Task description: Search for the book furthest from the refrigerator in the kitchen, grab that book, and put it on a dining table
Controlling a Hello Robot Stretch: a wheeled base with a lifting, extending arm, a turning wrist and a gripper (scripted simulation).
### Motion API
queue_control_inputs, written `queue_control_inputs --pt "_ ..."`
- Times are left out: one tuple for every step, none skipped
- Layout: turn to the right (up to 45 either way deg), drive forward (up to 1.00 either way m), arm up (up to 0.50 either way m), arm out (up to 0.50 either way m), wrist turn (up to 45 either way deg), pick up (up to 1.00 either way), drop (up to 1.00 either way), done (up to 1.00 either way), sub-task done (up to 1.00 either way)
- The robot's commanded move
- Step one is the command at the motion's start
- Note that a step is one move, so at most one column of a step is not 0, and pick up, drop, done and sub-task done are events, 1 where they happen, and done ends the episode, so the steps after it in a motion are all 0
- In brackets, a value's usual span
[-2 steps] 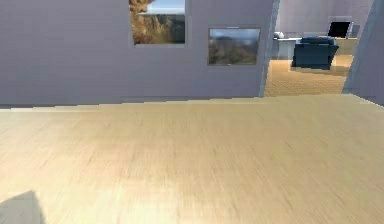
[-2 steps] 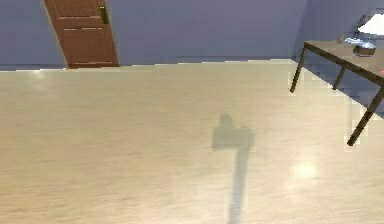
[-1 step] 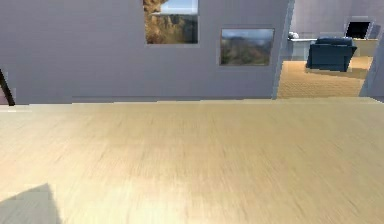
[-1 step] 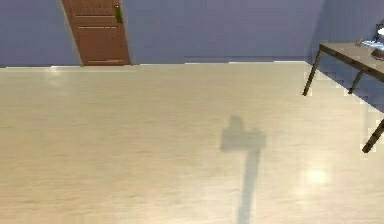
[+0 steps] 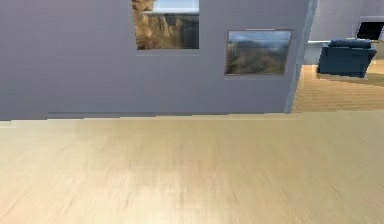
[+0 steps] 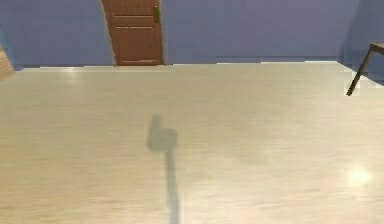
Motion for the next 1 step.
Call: queue_control_inputs --pt "-42.0 0.00 0.00 0.00 0.0 0.00 0.00 0.00 0.00"
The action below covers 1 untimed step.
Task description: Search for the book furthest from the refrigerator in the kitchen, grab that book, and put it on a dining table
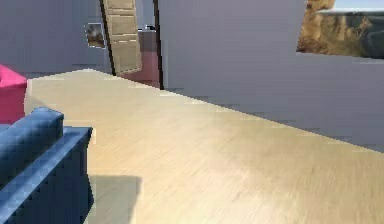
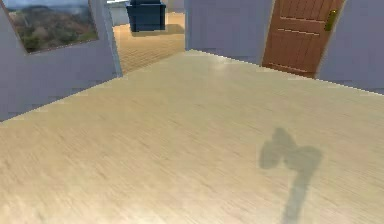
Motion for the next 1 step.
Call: queue_control_inputs --pt "0.0 1.00 0.00 0.00 0.0 0.00 0.00 0.00 0.00"
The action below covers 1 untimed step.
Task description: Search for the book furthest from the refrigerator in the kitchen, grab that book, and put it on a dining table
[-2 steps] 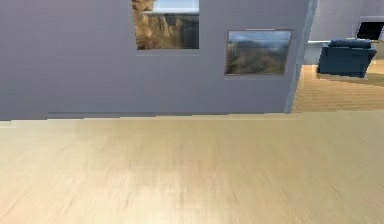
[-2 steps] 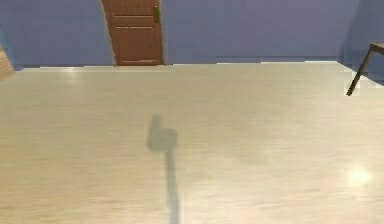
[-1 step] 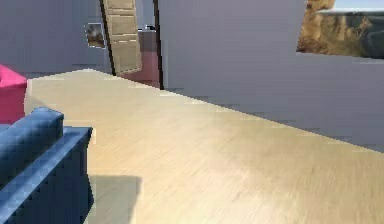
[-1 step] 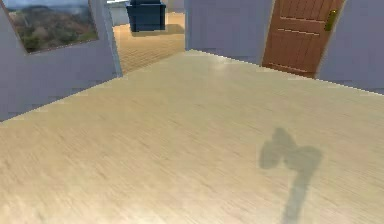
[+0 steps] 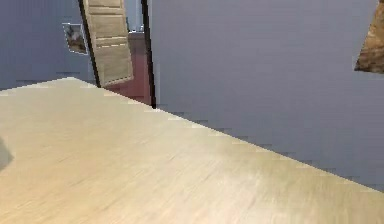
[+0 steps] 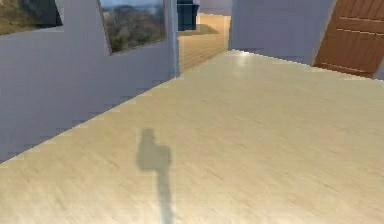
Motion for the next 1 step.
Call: queue_control_inputs --pt "-3.0 0.00 0.00 0.00 0.0 0.00 0.00 0.00 0.00"
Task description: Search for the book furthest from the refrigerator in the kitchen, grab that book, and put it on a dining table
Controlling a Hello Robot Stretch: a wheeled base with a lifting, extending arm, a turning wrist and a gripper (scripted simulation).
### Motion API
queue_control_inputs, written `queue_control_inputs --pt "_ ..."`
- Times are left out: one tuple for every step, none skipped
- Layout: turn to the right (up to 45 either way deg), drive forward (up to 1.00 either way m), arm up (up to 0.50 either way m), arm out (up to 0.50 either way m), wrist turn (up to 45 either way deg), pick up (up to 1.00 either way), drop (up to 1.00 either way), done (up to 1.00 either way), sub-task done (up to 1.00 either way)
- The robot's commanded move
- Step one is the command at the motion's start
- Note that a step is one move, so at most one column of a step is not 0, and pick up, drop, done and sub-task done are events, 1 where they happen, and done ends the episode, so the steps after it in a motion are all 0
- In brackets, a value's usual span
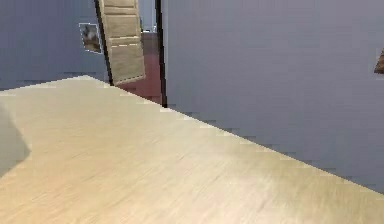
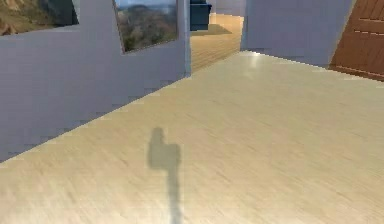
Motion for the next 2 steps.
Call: queue_control_inputs --pt "0.0 0.55 0.00 0.00 0.0 0.00 0.00 0.00 0.00" --pt "-21.0 0.00 0.00 0.00 0.0 0.00 0.00 0.00 0.00"
